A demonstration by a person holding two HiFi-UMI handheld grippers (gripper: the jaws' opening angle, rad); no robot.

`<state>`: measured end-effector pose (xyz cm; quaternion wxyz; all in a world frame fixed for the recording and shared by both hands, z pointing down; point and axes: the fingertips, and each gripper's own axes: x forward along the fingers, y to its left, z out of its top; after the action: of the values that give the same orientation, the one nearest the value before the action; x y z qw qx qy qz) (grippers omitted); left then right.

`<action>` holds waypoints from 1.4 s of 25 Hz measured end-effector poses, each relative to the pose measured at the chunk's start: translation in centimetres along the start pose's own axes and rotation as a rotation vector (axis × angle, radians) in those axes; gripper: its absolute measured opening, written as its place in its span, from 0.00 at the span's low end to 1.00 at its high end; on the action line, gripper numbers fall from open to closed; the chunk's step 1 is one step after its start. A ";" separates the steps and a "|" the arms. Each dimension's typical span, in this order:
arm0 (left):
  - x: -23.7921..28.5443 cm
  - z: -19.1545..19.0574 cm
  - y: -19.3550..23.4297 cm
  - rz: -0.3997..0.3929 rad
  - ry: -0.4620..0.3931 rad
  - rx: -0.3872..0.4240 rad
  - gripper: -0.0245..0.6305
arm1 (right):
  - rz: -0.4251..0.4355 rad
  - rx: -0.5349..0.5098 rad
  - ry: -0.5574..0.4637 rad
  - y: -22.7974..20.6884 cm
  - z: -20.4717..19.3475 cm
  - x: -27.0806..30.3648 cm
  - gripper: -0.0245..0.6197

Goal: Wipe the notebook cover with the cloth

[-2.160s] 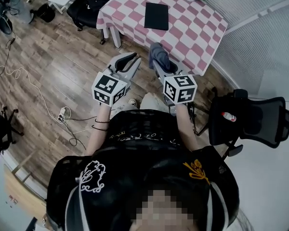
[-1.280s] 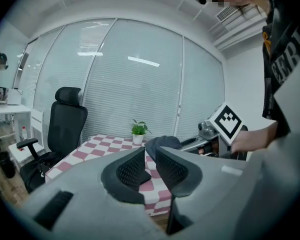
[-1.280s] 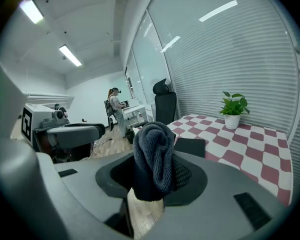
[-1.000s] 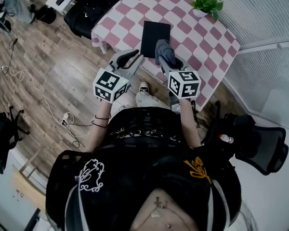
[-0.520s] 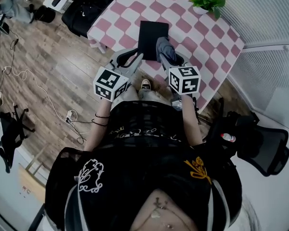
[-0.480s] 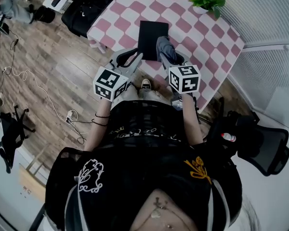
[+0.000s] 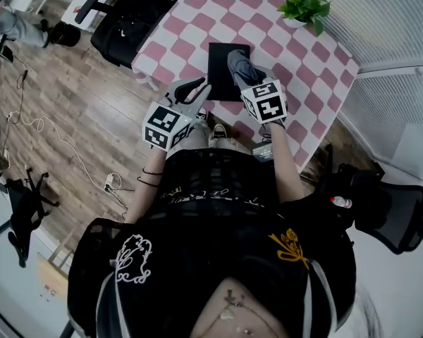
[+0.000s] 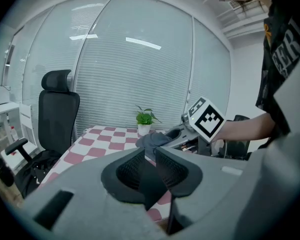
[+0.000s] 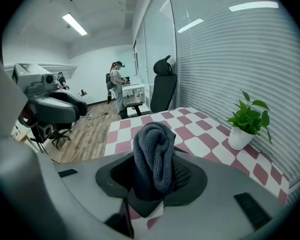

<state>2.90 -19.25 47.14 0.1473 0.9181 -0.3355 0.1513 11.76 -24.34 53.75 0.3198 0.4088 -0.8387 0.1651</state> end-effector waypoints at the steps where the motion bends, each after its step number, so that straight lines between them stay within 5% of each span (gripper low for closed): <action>1: 0.1 0.2 0.5 -0.006 -0.002 0.004 0.15 | 0.001 -0.004 0.010 0.1 0.3 0.8 0.24; 7: 0.2 1.3 3.2 -0.043 -0.021 0.020 0.15 | 0.018 0.001 0.095 1.2 0.9 6.3 0.24; 19: 0.3 2.0 7.2 -0.084 -0.030 0.014 0.15 | 0.030 0.205 0.197 1.6 0.5 15.8 0.24; 35: 2.1 1.8 5.9 -0.152 -0.014 0.011 0.15 | -0.085 0.339 0.210 -5.3 -4.0 12.0 0.24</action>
<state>0.83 -25.41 47.29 0.1511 0.9427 -0.2650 0.1349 12.00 -32.36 64.87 0.3387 0.4723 -0.7429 0.3321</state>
